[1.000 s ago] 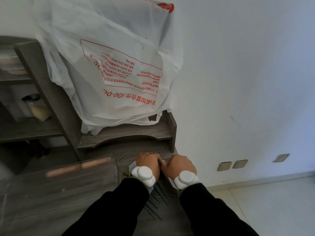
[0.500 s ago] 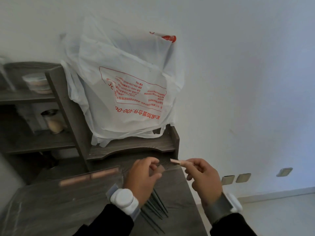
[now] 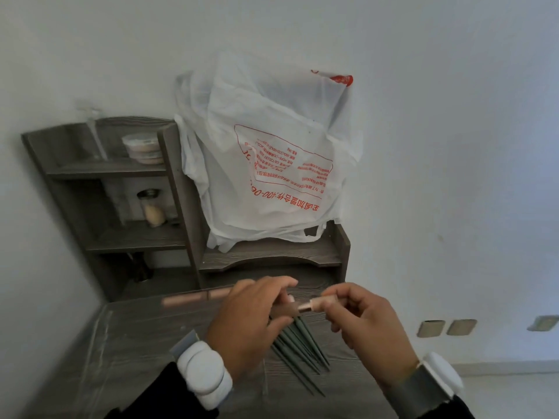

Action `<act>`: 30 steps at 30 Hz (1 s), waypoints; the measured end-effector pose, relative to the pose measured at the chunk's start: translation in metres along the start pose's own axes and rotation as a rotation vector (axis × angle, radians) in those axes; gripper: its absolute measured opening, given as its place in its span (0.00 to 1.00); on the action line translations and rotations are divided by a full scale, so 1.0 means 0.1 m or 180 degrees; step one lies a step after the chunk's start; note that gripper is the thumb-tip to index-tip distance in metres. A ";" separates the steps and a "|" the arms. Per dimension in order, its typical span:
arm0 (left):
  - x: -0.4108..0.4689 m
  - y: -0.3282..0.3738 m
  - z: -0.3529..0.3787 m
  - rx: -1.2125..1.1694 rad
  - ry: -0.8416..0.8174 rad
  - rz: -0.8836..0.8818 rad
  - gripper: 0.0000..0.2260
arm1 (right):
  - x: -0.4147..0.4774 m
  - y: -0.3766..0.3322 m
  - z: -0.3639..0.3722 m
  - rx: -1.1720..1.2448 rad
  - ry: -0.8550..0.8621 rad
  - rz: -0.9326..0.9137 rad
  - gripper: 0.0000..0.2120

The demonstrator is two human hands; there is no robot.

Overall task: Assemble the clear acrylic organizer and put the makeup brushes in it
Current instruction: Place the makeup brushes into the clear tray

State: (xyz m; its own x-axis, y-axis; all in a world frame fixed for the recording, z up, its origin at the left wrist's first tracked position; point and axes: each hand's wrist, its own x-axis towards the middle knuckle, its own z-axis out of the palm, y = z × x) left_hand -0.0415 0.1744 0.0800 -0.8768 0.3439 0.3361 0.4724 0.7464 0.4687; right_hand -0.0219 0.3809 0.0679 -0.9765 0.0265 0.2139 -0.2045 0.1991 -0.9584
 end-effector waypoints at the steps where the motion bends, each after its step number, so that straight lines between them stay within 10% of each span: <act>1: -0.01 0.00 -0.02 0.0087 -0.0013 0.0084 0.20 | 0.00 0.00 0.03 -0.0089 -0.0029 -0.0052 0.01; 30: -0.57 -1.74 -1.15 0.1571 0.0268 -0.0464 0.12 | 0.22 -0.17 0.81 -0.0502 -0.0284 0.0207 0.07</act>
State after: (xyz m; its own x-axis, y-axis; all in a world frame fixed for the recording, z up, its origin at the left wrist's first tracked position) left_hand -0.0635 -0.0407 0.0734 -0.9105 0.1844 0.3702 0.2295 0.9699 0.0813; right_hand -0.0458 0.2985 0.0739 -0.9909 -0.0414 0.1283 -0.1346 0.3510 -0.9267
